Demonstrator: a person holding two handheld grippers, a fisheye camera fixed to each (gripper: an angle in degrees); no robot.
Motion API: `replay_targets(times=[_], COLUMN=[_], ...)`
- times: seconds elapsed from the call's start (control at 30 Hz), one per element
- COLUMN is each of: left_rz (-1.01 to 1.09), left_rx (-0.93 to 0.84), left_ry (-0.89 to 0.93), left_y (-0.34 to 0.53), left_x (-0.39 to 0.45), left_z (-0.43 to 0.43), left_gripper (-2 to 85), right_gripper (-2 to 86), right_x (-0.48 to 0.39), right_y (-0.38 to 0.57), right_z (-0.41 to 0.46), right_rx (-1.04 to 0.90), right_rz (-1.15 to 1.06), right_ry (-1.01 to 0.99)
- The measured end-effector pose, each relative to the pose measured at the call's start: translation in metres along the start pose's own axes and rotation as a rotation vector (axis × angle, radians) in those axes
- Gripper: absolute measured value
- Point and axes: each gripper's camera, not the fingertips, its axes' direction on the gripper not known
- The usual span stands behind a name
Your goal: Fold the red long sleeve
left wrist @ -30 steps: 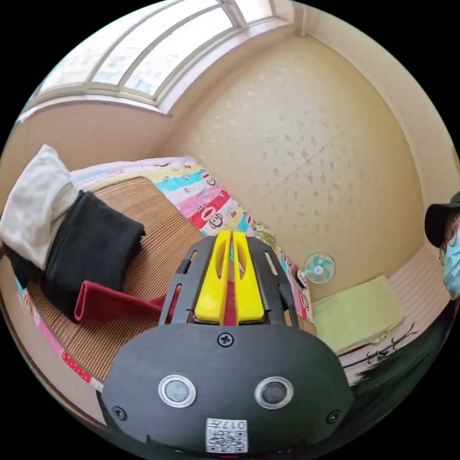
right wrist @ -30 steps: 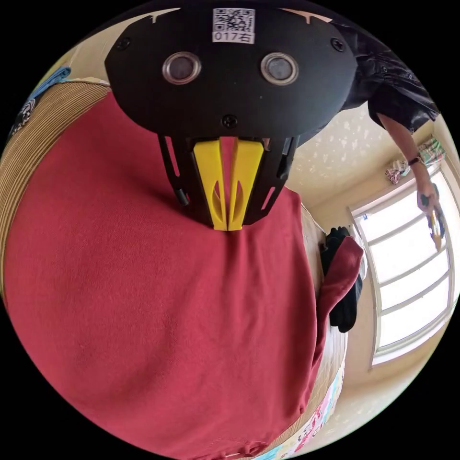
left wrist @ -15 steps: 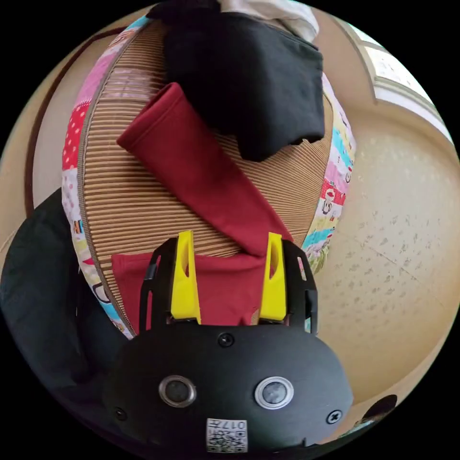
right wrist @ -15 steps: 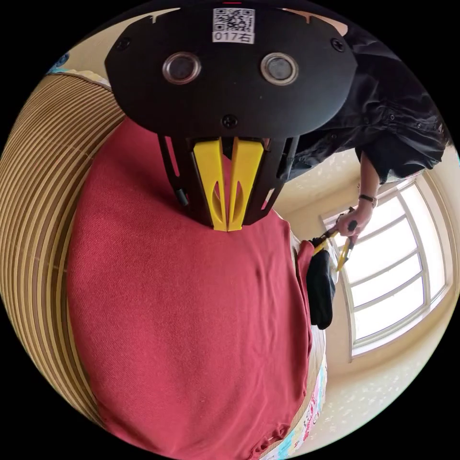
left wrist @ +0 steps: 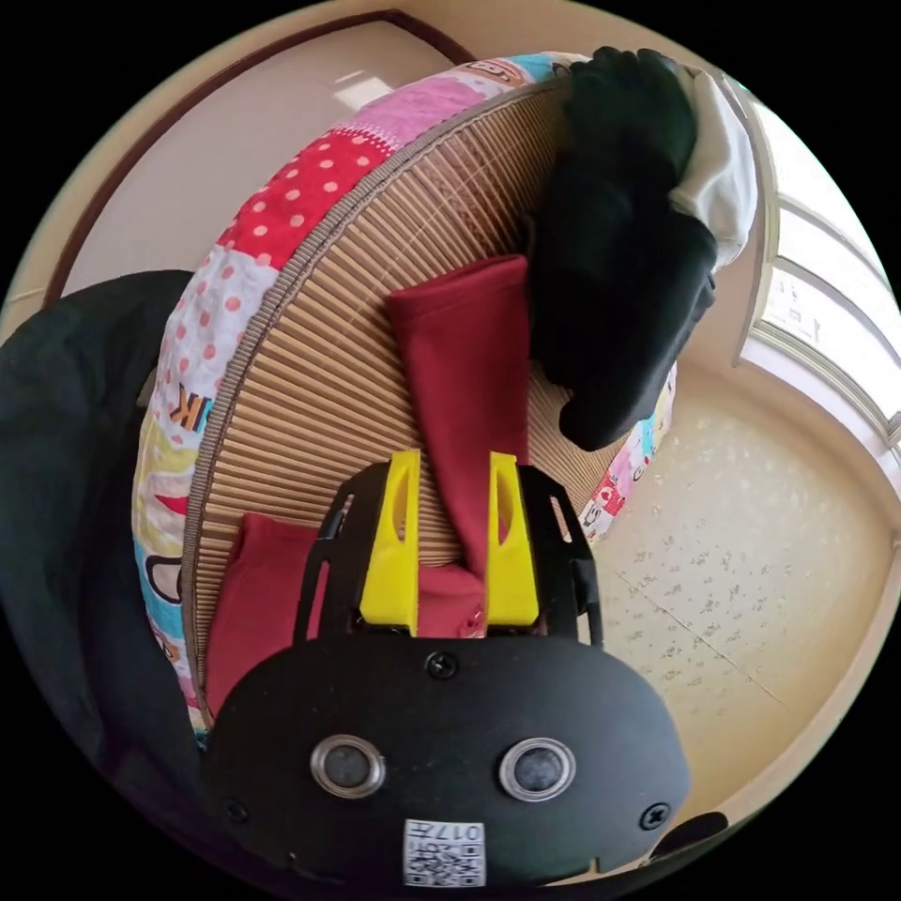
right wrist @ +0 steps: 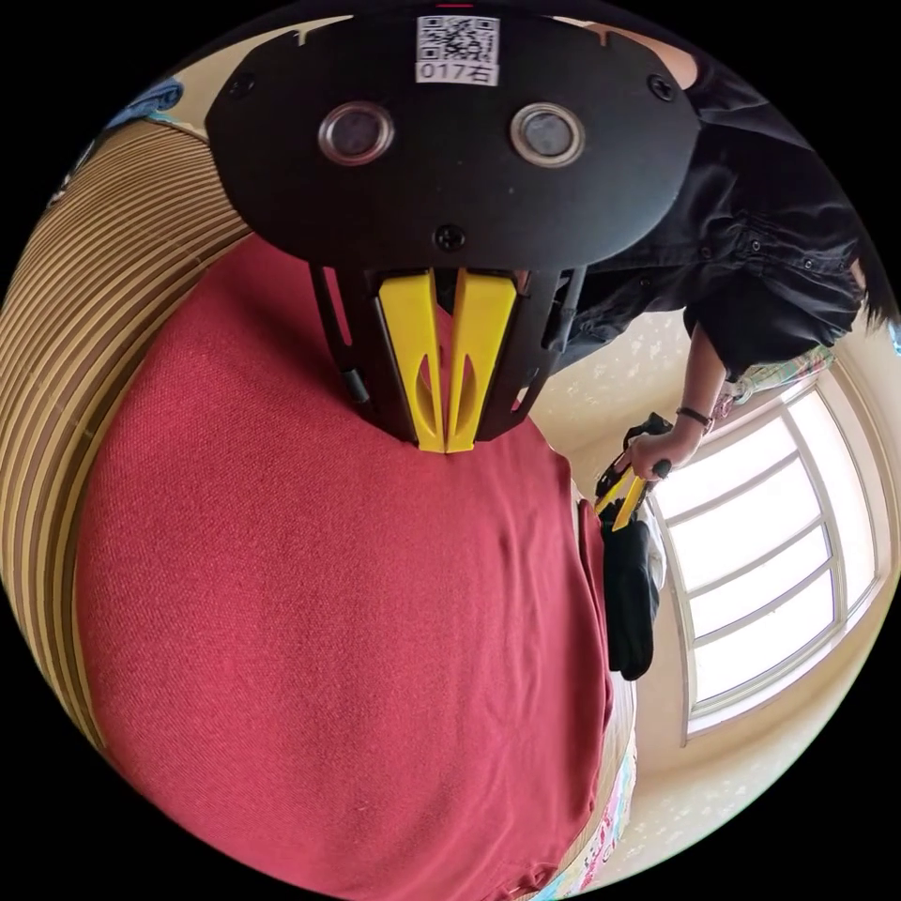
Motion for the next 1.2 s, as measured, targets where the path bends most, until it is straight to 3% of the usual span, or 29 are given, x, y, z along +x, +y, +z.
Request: replay_targets(times=[0.27, 0.33, 0.4, 0.57, 0.67, 0.73, 0.8, 0.97, 1.03, 1.1, 1.13, 1.2], left_rz=[-0.181, -0.065, -0.023, -0.14, 0.209, 0.606, 0.87, 1.508, 1.792, 1.898, 1.963, 2.089], left_rx=[0.039, 0.064, 0.103, 0.059, 0.073, 0.101, 0.137, 0.112, -0.099, -0.372, -0.552, -0.651], left_ry=[-0.003, 0.056, -0.03, -0.014, -0.011, -0.112, -0.119, 0.054, 0.134, 0.12, 0.042, -0.118], left_y=[-0.02, -0.023, -0.025, -0.03, -0.004, 0.05, 0.106, 0.284, 0.379, 0.441, 0.476, 0.508], left_x=[-0.042, -0.037, -0.031, -0.04, 0.023, 0.094, 0.144, 0.244, 0.254, 0.238, 0.218, 0.18], left_z=[0.004, 0.002, -0.004, -0.008, -0.033, -0.055, -0.067, -0.031, 0.034, 0.093, 0.128, 0.157], left_gripper=[9.4, 7.6, 5.7, 3.6, 3.1, 3.1, 3.3, 3.8, 4.7, 5.7, 6.2, 6.6], right_gripper=[0.4, 0.4, 0.4, 0.4, 0.4, 0.4, 0.4, 0.4, 0.4, 0.5, 0.5, 0.5], right_x=[0.001, 0.0, 0.001, 0.001, 0.001, 0.0, -0.002, -0.01, -0.011, -0.011, -0.013, -0.017], right_y=[0.004, 0.005, 0.006, 0.008, 0.012, 0.014, 0.017, 0.024, 0.031, 0.038, 0.044, 0.056], right_z=[-0.01, -0.011, -0.012, -0.012, -0.011, -0.009, -0.007, 0.001, 0.006, 0.008, 0.008, 0.005], right_rx=[-0.014, -0.022, -0.027, -0.044, -0.039, -0.033, -0.026, -0.004, 0.025, 0.056, 0.081, 0.135], right_rz=[0.017, 0.014, 0.014, 0.002, 0.002, 0.008, 0.019, 0.007, 0.017, 0.041, 0.056, 0.063], right_ry=[-0.003, 0.004, 0.0, -0.011, -0.017, -0.017, -0.013, 0.015, 0.004, -0.009, -0.008, 0.004])
